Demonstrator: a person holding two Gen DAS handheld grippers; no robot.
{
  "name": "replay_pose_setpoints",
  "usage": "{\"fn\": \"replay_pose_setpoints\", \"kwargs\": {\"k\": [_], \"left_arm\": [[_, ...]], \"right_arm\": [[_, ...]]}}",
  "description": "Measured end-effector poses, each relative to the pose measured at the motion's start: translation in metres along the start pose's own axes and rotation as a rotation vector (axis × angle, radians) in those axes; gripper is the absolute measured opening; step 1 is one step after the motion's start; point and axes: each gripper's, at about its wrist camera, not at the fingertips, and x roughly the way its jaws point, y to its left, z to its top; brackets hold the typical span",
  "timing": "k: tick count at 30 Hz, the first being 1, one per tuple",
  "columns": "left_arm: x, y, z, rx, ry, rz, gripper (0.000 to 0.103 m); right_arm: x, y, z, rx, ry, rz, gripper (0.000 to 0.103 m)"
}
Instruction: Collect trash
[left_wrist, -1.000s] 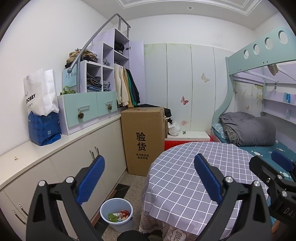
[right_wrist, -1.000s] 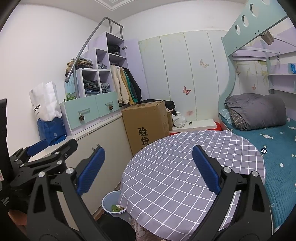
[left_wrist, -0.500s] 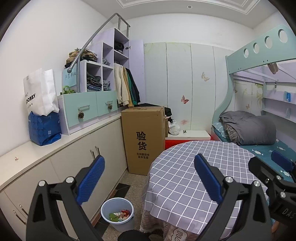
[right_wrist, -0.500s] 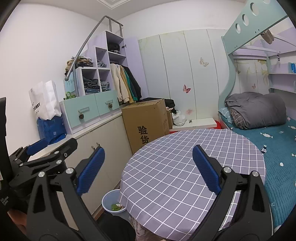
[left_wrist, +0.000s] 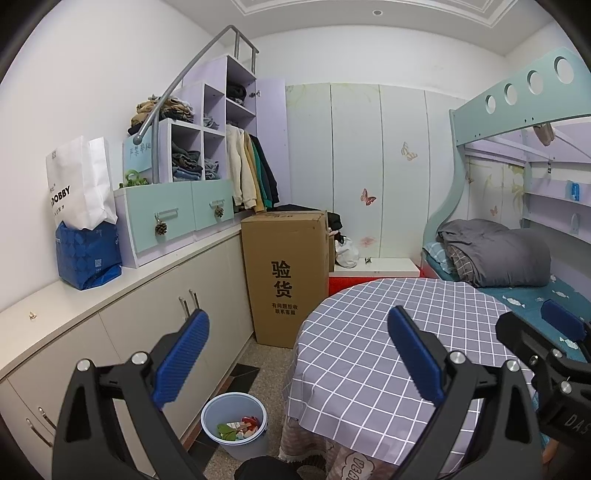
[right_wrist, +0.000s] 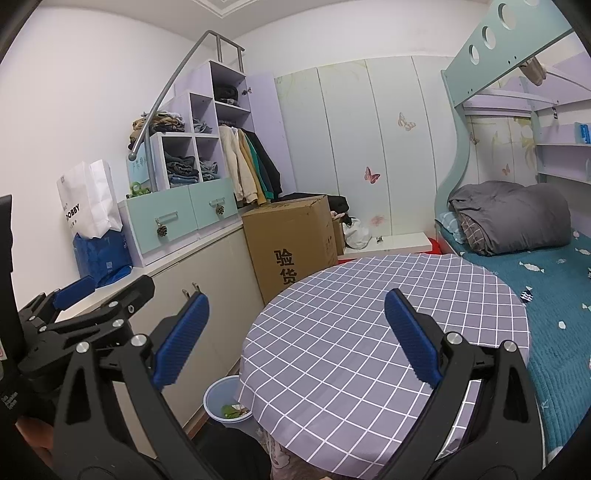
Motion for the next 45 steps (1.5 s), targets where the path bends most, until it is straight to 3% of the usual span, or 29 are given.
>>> {"fn": "replay_pose_setpoints", "kwargs": {"k": [45], "left_arm": [[0.0004, 0.0031, -0.0026, 0.001, 0.004, 0.0, 0.095]], "right_arm": [[0.0015, 0.0018, -0.0088, 0.007, 0.019, -0.002, 0.094]]}}
